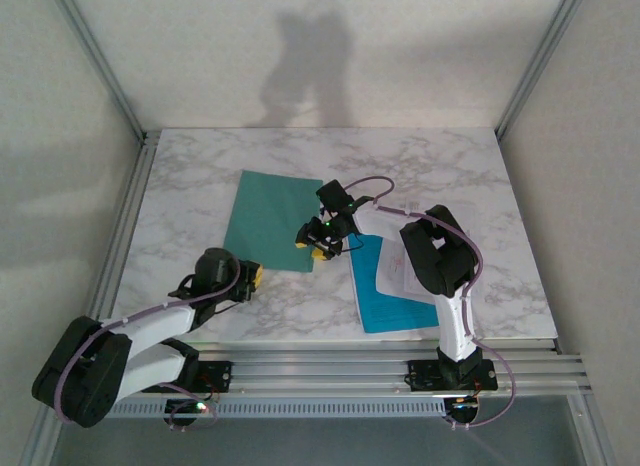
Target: Put the files into the folder
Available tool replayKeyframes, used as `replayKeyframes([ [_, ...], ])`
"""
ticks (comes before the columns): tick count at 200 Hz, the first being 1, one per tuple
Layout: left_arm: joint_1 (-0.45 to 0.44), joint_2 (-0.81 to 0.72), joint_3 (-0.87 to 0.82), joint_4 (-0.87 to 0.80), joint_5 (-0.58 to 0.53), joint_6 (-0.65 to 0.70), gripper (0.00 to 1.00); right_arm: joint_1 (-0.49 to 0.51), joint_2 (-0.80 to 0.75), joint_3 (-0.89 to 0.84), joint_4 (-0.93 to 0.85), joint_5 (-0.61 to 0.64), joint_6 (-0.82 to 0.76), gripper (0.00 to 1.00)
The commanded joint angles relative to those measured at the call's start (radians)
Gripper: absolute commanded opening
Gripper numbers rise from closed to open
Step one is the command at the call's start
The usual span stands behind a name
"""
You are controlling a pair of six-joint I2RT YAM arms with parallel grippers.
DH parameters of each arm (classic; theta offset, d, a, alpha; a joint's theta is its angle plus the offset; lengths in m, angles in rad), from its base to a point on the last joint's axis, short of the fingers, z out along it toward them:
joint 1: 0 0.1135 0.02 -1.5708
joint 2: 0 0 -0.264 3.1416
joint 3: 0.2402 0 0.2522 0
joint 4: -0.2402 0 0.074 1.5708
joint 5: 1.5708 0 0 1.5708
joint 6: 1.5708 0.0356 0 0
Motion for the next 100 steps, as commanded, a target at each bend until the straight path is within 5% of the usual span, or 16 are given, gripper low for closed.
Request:
replayKeyframes([
  [1, 0.026, -0.028, 0.022, -0.109, -0.011, 0.036, 0.40, -0.004, 0.010, 0.003, -0.048, 0.055, -0.009, 0.51],
  [100, 0.132, 0.169, 0.099, 0.035, -0.067, 0.105, 0.37, -0.003, 0.025, -0.003, -0.073, 0.083, -0.021, 0.51],
])
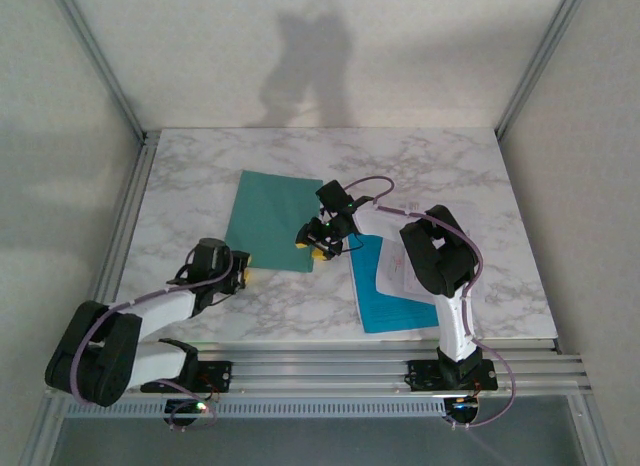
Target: Put the files into the folder
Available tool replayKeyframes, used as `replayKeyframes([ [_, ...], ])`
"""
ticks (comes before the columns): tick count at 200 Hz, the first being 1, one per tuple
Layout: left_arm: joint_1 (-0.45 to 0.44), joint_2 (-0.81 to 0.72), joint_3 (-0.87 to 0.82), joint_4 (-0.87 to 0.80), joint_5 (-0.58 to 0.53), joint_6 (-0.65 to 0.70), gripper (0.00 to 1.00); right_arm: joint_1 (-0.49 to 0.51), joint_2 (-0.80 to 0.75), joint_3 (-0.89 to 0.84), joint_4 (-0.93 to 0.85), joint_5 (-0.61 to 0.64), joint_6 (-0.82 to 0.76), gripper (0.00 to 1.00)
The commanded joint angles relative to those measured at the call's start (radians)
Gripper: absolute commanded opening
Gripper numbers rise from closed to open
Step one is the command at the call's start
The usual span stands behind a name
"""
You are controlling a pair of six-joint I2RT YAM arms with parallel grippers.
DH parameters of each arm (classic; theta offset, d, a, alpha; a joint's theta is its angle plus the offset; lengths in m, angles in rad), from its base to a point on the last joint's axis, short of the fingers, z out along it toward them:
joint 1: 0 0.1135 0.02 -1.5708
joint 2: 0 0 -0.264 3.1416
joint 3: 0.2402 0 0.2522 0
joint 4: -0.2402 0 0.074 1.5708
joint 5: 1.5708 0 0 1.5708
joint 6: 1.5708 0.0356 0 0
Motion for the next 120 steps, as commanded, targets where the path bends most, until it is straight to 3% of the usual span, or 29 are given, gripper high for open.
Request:
replayKeyframes([
  [1, 0.011, 0.044, 0.034, 0.053, -0.033, 0.031, 0.37, -0.004, 0.024, -0.004, -0.067, 0.074, -0.018, 0.51],
  [120, 0.010, 0.141, 0.036, 0.179, -0.033, 0.038, 0.34, -0.004, 0.044, 0.007, -0.071, 0.063, -0.021, 0.50],
])
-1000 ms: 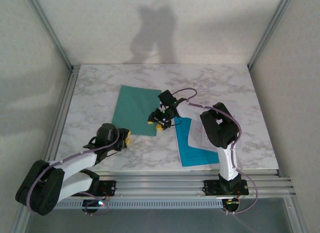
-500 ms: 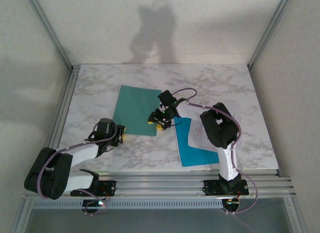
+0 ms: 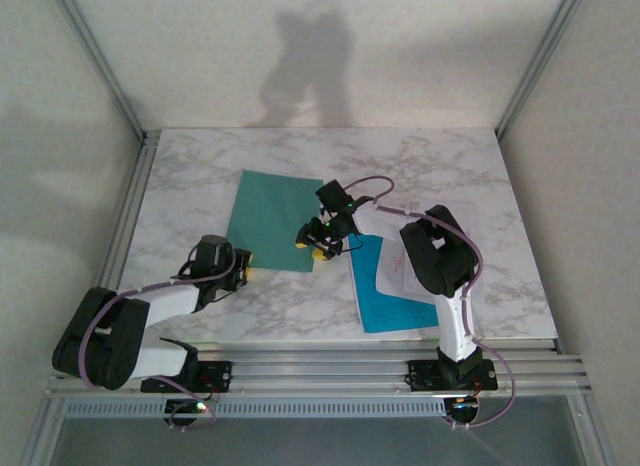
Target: Put the files into the folder
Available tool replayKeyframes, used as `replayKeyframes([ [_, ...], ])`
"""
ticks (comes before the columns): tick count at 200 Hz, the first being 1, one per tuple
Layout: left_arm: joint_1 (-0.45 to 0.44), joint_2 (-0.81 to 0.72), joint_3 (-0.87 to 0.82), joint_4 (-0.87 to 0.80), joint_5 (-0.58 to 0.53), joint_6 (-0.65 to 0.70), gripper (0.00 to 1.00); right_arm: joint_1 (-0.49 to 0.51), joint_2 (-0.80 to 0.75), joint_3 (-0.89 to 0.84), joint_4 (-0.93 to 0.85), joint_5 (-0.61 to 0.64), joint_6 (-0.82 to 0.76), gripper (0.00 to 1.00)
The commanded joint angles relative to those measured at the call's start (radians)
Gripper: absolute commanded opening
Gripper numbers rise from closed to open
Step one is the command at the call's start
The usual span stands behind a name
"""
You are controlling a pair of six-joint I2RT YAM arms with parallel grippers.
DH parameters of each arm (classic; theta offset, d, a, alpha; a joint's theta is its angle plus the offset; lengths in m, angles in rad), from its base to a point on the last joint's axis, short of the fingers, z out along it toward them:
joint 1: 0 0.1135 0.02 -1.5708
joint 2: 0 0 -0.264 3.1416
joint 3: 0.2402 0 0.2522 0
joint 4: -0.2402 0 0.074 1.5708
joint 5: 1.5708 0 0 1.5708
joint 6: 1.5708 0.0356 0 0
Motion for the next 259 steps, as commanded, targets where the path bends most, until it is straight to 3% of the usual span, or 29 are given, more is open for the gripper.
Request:
replayKeyframes([
  [1, 0.009, 0.058, 0.017, 0.119, -0.033, 0.022, 0.34, -0.004, 0.044, 0.007, -0.071, 0.063, -0.020, 0.50],
  [136, -0.035, 0.057, 0.068, 0.070, -0.058, 0.019, 0.28, -0.005, 0.054, 0.019, -0.077, 0.063, -0.023, 0.50],
  [201, -0.042, 0.020, 0.026, 0.126, -0.044, -0.008, 0.12, -0.012, 0.041, 0.015, -0.055, 0.048, -0.029, 0.51],
  [259, -0.042, -0.029, -0.006, 0.124, -0.034, -0.029, 0.05, -0.015, 0.012, 0.029, -0.028, 0.035, -0.012, 0.51],
])
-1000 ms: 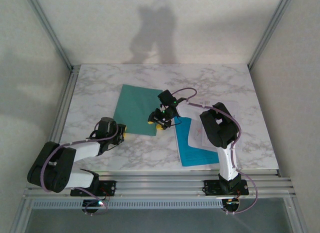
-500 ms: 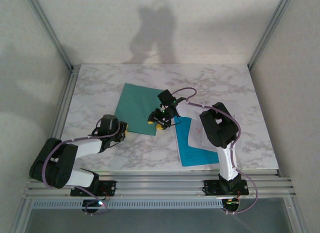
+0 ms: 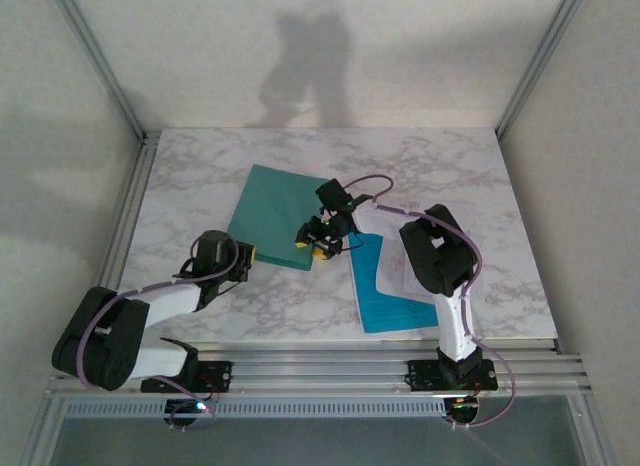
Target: Put the files into the folder
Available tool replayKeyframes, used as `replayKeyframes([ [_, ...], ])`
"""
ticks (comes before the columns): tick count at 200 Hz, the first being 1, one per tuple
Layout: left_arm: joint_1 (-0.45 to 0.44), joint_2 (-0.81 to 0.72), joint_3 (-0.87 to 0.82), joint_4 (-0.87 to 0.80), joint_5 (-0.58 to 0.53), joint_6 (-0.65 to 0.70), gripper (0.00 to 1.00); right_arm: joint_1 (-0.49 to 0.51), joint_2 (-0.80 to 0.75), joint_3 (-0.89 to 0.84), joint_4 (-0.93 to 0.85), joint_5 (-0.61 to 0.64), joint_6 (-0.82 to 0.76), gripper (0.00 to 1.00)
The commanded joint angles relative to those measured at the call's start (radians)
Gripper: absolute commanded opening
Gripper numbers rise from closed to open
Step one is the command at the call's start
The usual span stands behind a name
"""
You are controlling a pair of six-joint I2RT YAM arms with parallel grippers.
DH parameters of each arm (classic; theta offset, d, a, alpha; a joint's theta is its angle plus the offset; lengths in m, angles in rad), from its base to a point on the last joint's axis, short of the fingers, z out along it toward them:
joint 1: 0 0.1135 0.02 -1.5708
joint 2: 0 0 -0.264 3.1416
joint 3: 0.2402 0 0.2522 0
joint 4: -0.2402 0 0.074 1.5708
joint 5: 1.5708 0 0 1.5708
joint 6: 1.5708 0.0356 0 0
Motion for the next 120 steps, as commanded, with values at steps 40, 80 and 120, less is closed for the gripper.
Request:
replayKeyframes([
  [40, -0.010, -0.014, -0.025, 0.029, 0.011, -0.027, 0.02, -0.011, -0.009, 0.048, -0.014, 0.029, 0.026, 0.46],
  [80, -0.010, -0.009, -0.022, 0.034, 0.028, -0.021, 0.01, -0.010, -0.023, 0.046, -0.003, 0.027, 0.047, 0.35],
  [120, -0.010, -0.010, -0.023, 0.032, 0.038, -0.014, 0.01, -0.011, -0.039, 0.024, 0.015, 0.043, 0.059, 0.20],
])
